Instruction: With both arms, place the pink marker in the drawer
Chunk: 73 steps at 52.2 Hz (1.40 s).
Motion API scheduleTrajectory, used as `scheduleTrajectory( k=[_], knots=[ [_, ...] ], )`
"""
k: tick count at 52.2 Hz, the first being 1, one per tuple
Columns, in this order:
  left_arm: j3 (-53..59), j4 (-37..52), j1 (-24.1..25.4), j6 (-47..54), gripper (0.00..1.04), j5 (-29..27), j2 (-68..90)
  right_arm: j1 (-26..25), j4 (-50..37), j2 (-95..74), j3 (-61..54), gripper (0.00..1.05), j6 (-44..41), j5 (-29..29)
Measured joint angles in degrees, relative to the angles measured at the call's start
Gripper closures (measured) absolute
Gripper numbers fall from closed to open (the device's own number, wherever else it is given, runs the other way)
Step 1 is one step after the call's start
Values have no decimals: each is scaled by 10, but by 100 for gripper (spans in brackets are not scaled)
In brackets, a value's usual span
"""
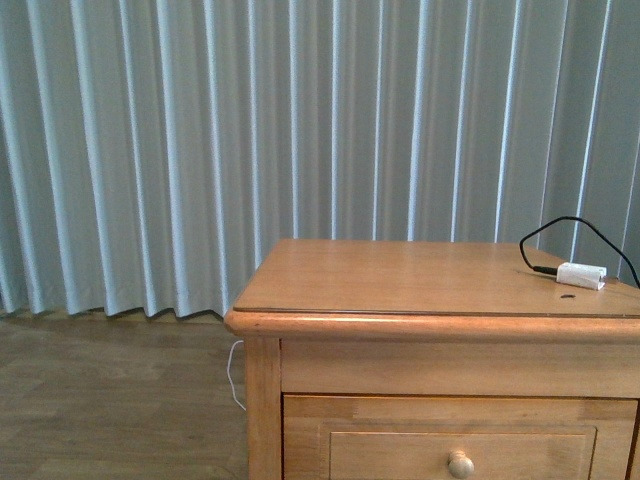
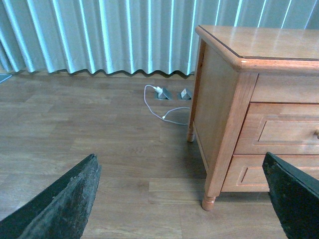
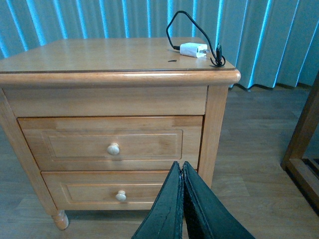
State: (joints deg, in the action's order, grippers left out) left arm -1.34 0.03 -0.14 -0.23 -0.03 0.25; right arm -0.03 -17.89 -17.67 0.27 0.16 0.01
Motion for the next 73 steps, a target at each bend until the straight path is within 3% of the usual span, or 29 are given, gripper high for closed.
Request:
scheduleTrajectory(
  k=[22, 28, 40, 67, 73],
  knots=[
    [0, 0, 0, 0, 6, 0, 0, 0, 76, 76, 0, 103, 0, 0],
    [0, 0, 0, 0, 6, -1, 0, 0, 173, 156, 1, 103, 0, 0],
    [0, 0, 0, 0, 6, 0, 0, 0, 178, 174, 1, 103, -1, 0],
    [0, 0, 0, 0, 6, 0, 0, 0, 178, 174, 1, 10, -1, 0],
    [0, 0, 0, 0, 6, 0, 0, 0, 178, 174, 1, 9, -1, 0]
  ],
)
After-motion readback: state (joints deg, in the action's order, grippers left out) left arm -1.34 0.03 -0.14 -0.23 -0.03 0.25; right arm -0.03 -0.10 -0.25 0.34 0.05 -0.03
